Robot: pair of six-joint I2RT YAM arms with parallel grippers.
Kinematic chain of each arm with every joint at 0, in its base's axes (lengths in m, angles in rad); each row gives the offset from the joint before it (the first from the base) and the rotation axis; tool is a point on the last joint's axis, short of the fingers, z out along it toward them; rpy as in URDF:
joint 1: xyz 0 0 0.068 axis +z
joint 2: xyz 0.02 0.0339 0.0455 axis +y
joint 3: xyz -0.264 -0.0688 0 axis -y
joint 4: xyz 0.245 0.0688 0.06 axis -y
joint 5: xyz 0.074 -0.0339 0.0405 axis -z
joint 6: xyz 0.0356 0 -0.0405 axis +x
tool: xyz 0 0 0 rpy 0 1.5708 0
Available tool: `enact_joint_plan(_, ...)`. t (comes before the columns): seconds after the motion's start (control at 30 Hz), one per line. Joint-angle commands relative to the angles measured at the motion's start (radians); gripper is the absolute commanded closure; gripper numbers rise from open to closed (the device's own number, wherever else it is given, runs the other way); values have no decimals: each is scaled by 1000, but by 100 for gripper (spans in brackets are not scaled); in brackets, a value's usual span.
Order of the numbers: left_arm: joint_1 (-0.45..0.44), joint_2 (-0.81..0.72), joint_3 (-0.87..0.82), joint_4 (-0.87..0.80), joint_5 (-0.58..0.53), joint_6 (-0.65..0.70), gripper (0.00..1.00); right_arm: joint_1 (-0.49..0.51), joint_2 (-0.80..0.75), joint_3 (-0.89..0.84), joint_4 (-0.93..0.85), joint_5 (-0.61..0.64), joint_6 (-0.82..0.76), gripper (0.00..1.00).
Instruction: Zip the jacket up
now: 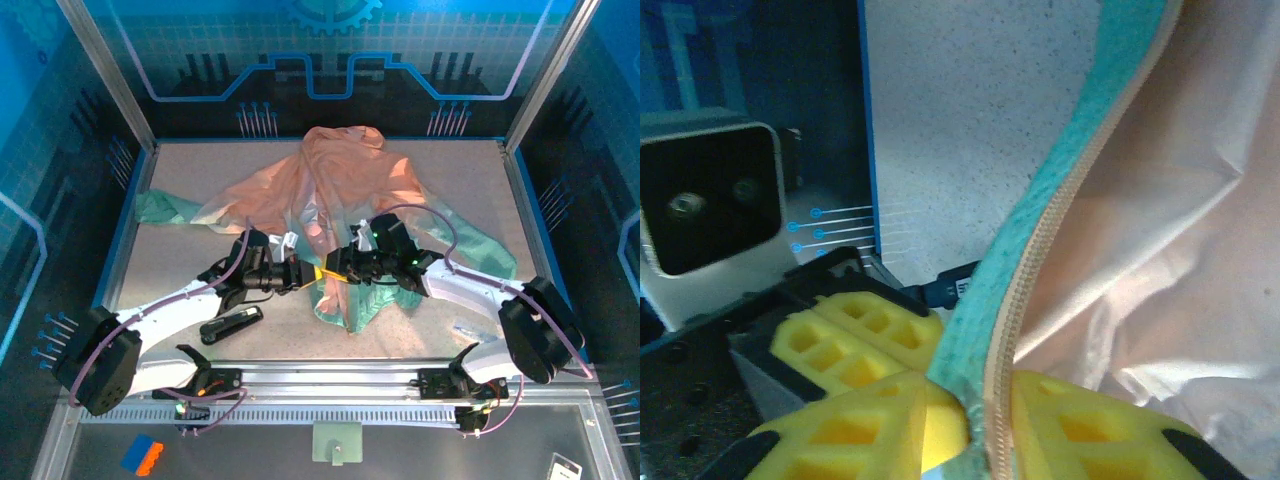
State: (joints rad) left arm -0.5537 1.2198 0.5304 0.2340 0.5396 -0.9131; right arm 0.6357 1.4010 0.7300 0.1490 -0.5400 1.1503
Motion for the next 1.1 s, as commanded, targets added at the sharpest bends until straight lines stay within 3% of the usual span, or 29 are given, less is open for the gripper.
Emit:
enact_joint_plan(0.0,19,-22,-21,17,45,20,100,3,-11,-18,43,-20,14,66)
enact_joint_plan(0.67,43,-24,-36,69,101,13,100,19,23,1,7,-23,6,69)
enact_joint_plan(0.77,45,-24,-36,69,103,14,100,23,26,5,18,-29,12,76)
enact_joint_plan(0.93,51,-22,-34,45,97,15,100,26,24,13,18,-22,21,100)
enact_joint_plan(1.0,50,-24,-30,29,96,12,93,27,20,10,18,-11,27,100)
enact_joint_plan(1.07,50,-33,-30,14,91,4,78,27,15,12,18,-1,31,100)
